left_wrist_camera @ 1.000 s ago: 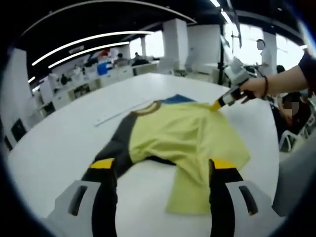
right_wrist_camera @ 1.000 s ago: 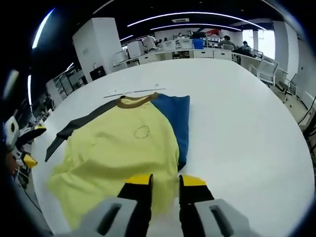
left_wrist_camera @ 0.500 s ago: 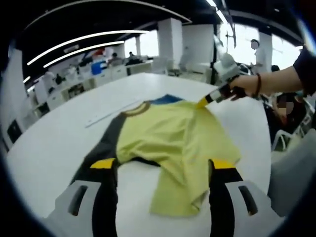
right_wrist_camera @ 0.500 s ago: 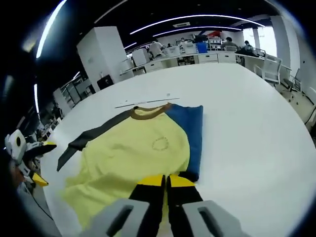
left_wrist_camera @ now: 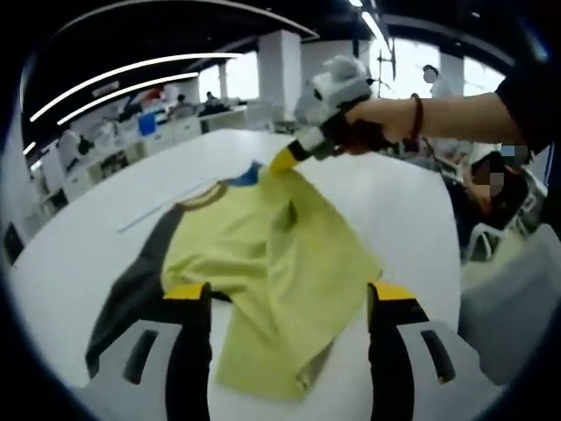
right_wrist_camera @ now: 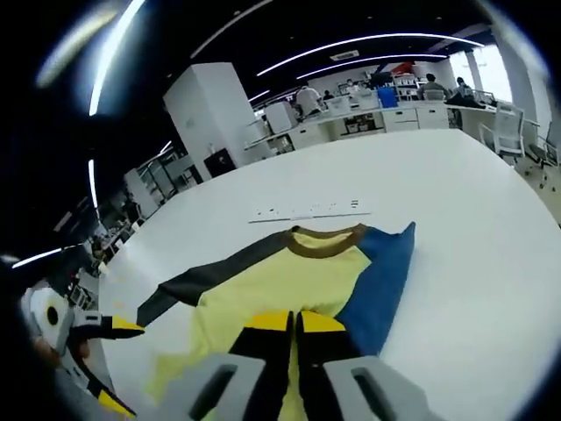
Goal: Fold the garment on the visible template until the final outline fits inside the template.
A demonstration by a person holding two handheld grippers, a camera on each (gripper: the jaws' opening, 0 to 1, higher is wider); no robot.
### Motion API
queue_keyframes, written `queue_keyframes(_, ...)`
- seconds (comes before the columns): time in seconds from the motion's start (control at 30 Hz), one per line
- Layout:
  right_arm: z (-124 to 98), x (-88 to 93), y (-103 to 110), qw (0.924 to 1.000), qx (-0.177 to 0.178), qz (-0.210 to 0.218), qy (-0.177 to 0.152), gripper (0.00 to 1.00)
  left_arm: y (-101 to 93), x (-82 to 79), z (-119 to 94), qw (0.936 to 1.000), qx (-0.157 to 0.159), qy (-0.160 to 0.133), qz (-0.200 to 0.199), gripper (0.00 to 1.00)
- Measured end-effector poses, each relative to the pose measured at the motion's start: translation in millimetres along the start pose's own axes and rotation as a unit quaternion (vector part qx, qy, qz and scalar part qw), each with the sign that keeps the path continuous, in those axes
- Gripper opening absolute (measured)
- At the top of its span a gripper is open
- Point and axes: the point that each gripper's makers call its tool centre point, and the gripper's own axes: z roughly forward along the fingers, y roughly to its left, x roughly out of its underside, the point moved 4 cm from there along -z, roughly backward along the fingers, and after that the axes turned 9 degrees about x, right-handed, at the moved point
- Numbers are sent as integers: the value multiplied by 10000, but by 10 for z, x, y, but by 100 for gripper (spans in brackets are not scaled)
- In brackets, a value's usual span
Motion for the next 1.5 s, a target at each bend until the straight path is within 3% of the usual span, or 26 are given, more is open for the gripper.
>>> queue_keyframes(0.33, 392, -53, 127, 9996, -139, -99, 203, 0, -131, 28, 97, 9999, 140, -12, -52, 67)
queue_keyframes(0.73, 729, 84, 27, 9983, 34, -127, 563, 0, -201, 0, 262, 9996, 219, -33, -166, 64)
queue_keyframes(0.83, 702, 103, 29, 9976, 61, -379, 569, 2, -298, -53, 414, 9993, 311, -80, -173, 61)
queue_keyframes(1.0, 534, 116, 63, 9965, 196, -532, 615, 21, -473, -150, 726, 9990, 376, -230, -66, 58)
queue_keyframes(1.07, 474, 117, 60, 9962, 244, -579, 595, 32, -518, -186, 854, 9993, 316, -215, 45, 55)
queue_keyframes(1.13, 392, 113, 55, 9966, 252, -570, 545, 36, -526, -228, 971, 9991, 238, -295, 169, 52)
queue_keyframes(1.23, 295, 113, 36, 9969, 229, -538, 530, 38, -533, -202, 1111, 9994, 228, -253, 30, 50)
queue_keyframes(1.37, 197, 115, -50, 9962, 340, -644, 471, 38, -516, -74, 1228, 9999, 144, 38, -31, 44)
queue_keyframes(1.5, 136, 154, -169, 9956, 459, -679, 448, 38, -496, -30, 1255, 9999, 103, 20, -134, 39)
